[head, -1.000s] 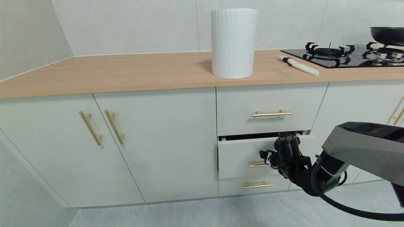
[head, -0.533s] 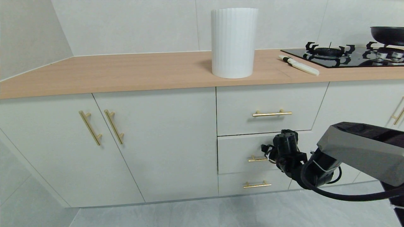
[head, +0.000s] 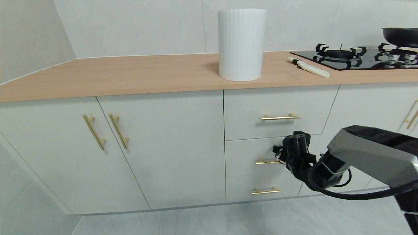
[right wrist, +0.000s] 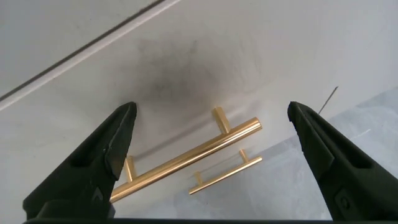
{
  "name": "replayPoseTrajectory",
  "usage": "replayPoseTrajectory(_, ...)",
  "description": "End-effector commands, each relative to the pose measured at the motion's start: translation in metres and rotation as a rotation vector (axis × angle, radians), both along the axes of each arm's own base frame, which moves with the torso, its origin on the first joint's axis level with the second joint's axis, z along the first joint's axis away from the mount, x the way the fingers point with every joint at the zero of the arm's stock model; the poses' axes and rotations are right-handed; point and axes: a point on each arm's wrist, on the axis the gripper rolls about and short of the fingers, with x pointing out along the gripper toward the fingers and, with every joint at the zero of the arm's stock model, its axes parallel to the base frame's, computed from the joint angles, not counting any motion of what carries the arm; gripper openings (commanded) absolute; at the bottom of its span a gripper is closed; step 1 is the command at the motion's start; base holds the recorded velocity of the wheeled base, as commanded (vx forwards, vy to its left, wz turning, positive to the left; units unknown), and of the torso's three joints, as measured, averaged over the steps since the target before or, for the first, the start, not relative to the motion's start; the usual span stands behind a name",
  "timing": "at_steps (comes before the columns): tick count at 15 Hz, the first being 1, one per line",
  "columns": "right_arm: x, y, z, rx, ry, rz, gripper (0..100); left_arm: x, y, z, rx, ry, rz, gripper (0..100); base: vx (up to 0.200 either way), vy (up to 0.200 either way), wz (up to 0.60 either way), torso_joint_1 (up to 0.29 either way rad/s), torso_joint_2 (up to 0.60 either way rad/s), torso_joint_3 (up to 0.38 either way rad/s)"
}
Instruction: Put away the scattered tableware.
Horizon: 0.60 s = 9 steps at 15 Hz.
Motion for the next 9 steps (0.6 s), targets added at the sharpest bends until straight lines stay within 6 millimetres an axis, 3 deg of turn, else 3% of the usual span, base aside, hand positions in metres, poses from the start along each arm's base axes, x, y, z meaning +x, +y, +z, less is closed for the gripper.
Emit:
replayPoseTrajectory(1,-0.001,0.0,0.003,0.002,-0.009,-0.001,100,0.0,0.0,0.0,0.0,0.001,0.0,100,0.0,0.0,0.0,0.0,0.0,0.0)
replayPoseTrajectory(4,-0.015,-0.003,0.011,-0.011,0.017,0.018,100,0.0,0.0,0.0,0.0,-0.001,0.0,100,0.0,0.0,0.0,0.0,0.0,0.0)
replayPoseTrajectory(6,-0.043,-0.011,0.049,-0.044,0.011,0.091,100,0.0,0.0,0.0,0.0,-0.001,0.0,100,0.0,0.0,0.0,0.0,0.0,0.0)
replayPoseTrajectory(7,-0.074,-0.02,0.079,-0.078,-0.003,0.155,100,0.0,0.0,0.0,0.0,0.001,0.0,100,0.0,0.0,0.0,0.0,0.0,0.0)
replayPoseTrajectory(9,-0.116,-0.031,0.111,-0.139,-0.035,0.195,100,0.0,0.0,0.0,0.0,-0.001,0.0,100,0.0,0.0,0.0,0.0,0.0,0.0)
